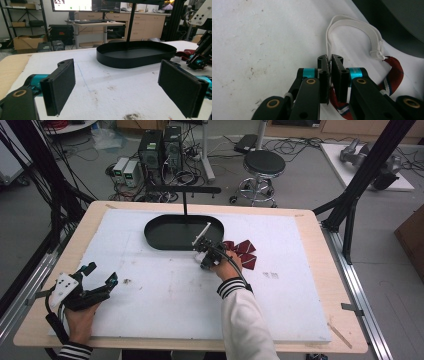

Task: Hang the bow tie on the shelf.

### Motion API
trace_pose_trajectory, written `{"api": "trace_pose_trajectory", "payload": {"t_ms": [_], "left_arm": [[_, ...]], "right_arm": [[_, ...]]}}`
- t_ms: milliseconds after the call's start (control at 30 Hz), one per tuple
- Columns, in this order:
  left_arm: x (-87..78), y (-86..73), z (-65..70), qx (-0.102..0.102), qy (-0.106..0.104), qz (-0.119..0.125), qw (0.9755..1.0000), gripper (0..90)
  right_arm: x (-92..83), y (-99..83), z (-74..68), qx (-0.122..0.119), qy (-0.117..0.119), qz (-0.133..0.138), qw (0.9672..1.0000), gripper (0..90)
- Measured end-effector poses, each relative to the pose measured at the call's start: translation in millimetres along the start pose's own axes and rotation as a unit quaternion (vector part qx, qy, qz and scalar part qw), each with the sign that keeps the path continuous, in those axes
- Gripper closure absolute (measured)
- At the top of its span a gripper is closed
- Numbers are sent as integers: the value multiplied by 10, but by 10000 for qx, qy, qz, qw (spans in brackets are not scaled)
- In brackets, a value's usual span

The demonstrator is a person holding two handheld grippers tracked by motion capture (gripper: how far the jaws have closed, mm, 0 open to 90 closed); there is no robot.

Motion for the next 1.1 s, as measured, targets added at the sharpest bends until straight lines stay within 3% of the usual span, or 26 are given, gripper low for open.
{"api": "trace_pose_trajectory", "payload": {"t_ms": [433, 567, 633, 733, 900, 933, 967, 1000, 1033, 1067, 1100], "left_arm": [[-1, 0, 0, -3, -3, 2, 10000, 147], [-1, 0, 0, -2, -2, 7, 10000, 147], [-1, 0, 2, 3, -2, 8, 10000, 147], [0, 0, 2, 4, 3, 13, 10000, 147], [0, 0, 3, 12, 4, 8, 10000, 147], [-1, 0, 3, 14, 3, 7, 10000, 147], [-2, -1, 2, 13, 4, 10, 10000, 147], [-2, 0, 2, 13, 4, 11, 10000, 147], [-3, -1, 2, 17, 4, 9, 10000, 147], [-2, 0, 2, 13, 4, 11, 10000, 147], [-2, 0, 2, 13, 4, 11, 10000, 147]], "right_arm": [[-25, -1, 10, -22, 13, 43, 10000, 859], [-115, 18, 42, 132, 45, 336, 9993, 860], [-224, 40, 84, 364, 119, 729, 9966, 860], [-288, 48, 103, 444, 89, 916, 9948, 860], [-472, 66, 199, 898, 56, 1562, 9836, 860], [-472, 66, 199, 898, 56, 1562, 9836, 860], [-531, 67, 242, 1048, 62, 1793, 9782, 860], [-563, 68, 263, 1129, 55, 1918, 9749, 860], [-563, 68, 263, 1129, 55, 1918, 9749, 860], [-633, 67, 296, 1262, -12, 2131, 9688, 860], [-667, 68, 312, 1303, -68, 2254, 9655, 860]]}}
Point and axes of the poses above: each handheld gripper's, and its own axes: x roughly forward along the jaws, y roughly out of its top, z roughly to its right, the point moved 4 cm from there along x, roughly forward along the jaws, and after that the axes turned 12 degrees about -y, right-handed, at the moved point
